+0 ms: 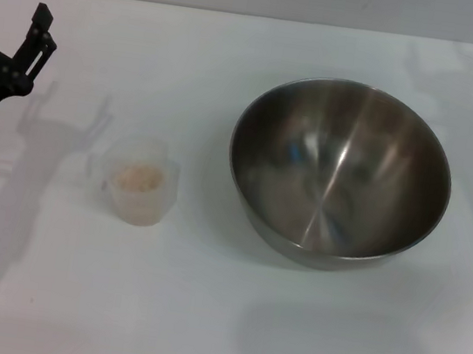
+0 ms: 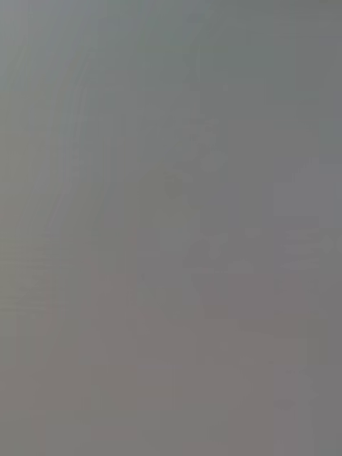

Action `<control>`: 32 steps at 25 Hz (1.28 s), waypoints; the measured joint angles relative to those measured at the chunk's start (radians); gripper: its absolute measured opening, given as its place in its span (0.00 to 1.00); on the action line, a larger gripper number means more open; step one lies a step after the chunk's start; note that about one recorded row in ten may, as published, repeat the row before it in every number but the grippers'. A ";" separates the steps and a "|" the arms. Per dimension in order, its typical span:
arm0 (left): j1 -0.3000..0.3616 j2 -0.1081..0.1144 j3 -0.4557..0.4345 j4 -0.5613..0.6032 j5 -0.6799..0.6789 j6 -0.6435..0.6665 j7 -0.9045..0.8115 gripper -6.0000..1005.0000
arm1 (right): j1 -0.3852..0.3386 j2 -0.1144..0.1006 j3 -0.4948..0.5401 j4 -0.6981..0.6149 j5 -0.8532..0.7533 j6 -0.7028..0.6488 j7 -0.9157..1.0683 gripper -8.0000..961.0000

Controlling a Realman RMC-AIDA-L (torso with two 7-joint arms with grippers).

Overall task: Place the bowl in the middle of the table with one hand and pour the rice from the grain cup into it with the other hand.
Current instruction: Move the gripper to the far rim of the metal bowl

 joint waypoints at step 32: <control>-0.004 0.004 -0.078 0.008 -0.002 -0.003 -0.003 0.84 | 0.340 -0.024 0.566 -0.419 0.064 1.993 -0.204 0.78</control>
